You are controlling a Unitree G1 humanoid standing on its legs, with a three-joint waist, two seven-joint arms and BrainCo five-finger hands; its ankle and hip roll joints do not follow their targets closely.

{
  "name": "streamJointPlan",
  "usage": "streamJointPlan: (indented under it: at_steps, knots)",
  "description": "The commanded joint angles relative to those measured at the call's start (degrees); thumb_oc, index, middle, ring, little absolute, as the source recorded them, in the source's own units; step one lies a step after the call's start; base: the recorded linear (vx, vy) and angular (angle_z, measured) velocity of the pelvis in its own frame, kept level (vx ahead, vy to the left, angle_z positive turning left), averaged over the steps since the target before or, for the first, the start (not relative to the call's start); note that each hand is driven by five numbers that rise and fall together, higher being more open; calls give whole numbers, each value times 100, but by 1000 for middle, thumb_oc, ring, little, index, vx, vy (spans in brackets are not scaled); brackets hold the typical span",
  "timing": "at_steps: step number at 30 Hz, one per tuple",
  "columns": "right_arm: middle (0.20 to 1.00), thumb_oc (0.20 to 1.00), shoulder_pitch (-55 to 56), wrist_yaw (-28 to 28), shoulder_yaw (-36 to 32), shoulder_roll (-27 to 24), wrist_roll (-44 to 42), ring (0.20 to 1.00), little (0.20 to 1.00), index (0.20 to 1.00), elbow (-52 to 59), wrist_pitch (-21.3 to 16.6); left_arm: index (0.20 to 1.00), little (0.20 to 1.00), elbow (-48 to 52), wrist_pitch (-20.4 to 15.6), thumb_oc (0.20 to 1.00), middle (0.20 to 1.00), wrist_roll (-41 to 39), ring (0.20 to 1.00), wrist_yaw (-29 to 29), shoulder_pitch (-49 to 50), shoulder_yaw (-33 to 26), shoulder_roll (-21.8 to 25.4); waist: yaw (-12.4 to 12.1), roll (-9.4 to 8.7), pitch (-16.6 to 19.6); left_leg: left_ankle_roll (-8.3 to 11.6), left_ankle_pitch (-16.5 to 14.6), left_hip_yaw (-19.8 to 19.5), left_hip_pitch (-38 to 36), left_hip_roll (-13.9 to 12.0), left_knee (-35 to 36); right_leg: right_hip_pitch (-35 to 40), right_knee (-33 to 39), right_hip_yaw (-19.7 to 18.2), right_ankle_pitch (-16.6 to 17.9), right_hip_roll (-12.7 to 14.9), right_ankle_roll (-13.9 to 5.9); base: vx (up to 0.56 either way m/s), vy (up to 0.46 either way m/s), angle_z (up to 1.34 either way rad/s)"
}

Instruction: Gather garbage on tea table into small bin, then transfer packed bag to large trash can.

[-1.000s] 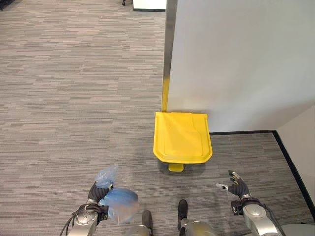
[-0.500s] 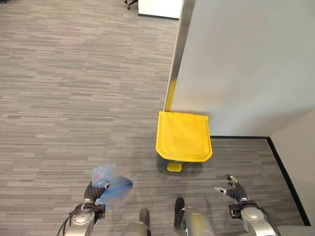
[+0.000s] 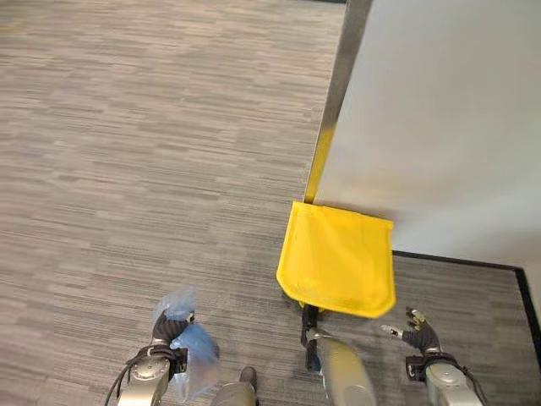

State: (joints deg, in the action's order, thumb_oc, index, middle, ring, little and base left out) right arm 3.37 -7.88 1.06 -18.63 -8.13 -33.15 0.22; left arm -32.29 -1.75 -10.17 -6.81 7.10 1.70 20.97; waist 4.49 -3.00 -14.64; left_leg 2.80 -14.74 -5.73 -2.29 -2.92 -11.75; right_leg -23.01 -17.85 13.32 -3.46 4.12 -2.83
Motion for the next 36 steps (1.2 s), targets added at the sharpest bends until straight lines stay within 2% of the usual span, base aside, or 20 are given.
streamJointPlan:
  at_steps: [1, 6, 10, 15, 19, 20, 24, 27, 29, 32, 33, 36]
  knots:
    - [1000, 1000, 54, -188, -166, -100, -315, 1000, 1000, 1000, 184, -233, 200, 200, 301, -264, 200, 200, -174, 200, -20, -116, -191, 262, 291, -76, 243, -239, -773, 176, -868, 403, 147, -429, 213, -196, 808, 279, -531, 52, -8, 4]
    - [1000, 1000, -79, -102, 23, -110, -255, 1000, 1000, 1000, 201, -250, 200, 200, 321, -282, 200, 200, -96, 200, 22, -212, -125, 222, 325, 54, 317, -265, -708, 214, -935, 346, 448, -645, 296, -248, 890, 183, -583, -3, 19, 10]
    - [1000, 1000, -476, 170, 564, -104, -39, 1000, 1000, 1000, 518, -262, 200, 200, 526, -284, 200, 200, 128, 200, 235, -160, 11, 254, 211, 81, 334, -335, -680, 306, -984, 471, 666, -661, 570, -355, 1146, 183, -670, -27, 50, -15]
    - [1000, 1000, -791, 251, 863, -111, 76, 1000, 1000, 1000, 702, -276, 200, 200, 592, -298, 200, 200, 156, 200, 290, -209, 80, 258, 110, 79, 313, -363, -680, 306, -1013, 514, 709, -609, 710, -355, 1231, 219, -663, -12, 18, -9]
    - [1000, 1000, -1538, 222, 1272, -113, 77, 1000, 1000, 1000, 844, -327, 200, 200, 721, -376, 200, 200, 153, 200, 273, -340, 234, 324, -42, 40, 270, -383, -696, 306, -1011, 564, 728, -508, 933, -317, 1332, 262, -652, -4, -13, -1]
    - [1000, 1000, -2009, 196, 1478, -105, 52, 1000, 1000, 1000, 821, -339, 200, 200, 791, -437, 200, 200, 78, 200, 261, -418, 325, 380, -144, 18, 246, -382, -691, 311, -982, 584, 729, -477, 1017, -283, 1375, 286, -649, 0, 0, 0]
    - [1000, 1000, -2817, 99, 1771, -96, -20, 1000, 1000, 1000, 641, -347, 200, 200, 937, -553, 200, 200, -127, 200, 215, -641, 527, 458, -241, -34, 189, -385, -693, 323, -935, 608, 705, -435, 1129, -263, 1421, 300, -647, -11, -7, 1]
    - [1000, 1000, -3871, -52, 2069, -156, -127, 1000, 1000, 1000, 130, -285, 200, 200, 1130, -693, 200, 200, -325, 200, 224, -1111, 982, 532, -296, -122, 137, -392, -685, 342, -870, 643, 685, -415, 1216, -255, 1464, 291, -638, -42, -33, 3]
    - [1000, 1000, -4043, -91, 2089, -160, -185, 1000, 1000, 1000, 18, -278, 200, 200, 1248, -695, 200, 200, -423, 200, 273, -1240, 1138, 506, -288, -138, 138, -396, -690, 347, -868, 646, 689, -418, 1224, -240, 1476, 286, -635, -22, -30, -3]
    - [1000, 1000, -4516, -206, 2127, -134, -351, 1000, 1000, 1000, -267, -322, 200, 200, 1545, -758, 200, 200, -449, 200, 424, -1869, 1772, 413, -186, -162, 102, -411, -689, 371, -881, 656, 726, -430, 1255, -249, 1506, 260, -655, -36, -18, -3]
    - [1000, 1000, -4522, -205, 2125, -136, -352, 1000, 1000, 1000, -272, -325, 200, 200, 1540, -760, 200, 200, -449, 200, 424, -1877, 1774, 411, -190, -161, 96, -411, -689, 373, -885, 656, 727, -429, 1255, -251, 1506, 259, -655, -45, -2, -2]
    - [1000, 1000, -4814, -254, 2287, -150, -291, 1000, 1000, 1000, -358, -355, 200, 200, 1679, -818, 200, 200, -404, 200, 433, -2535, 2308, 249, -95, -197, 58, -408, -690, 423, -887, 662, 749, -453, 1282, -261, 1521, 237, -675, -44, -10, -12]
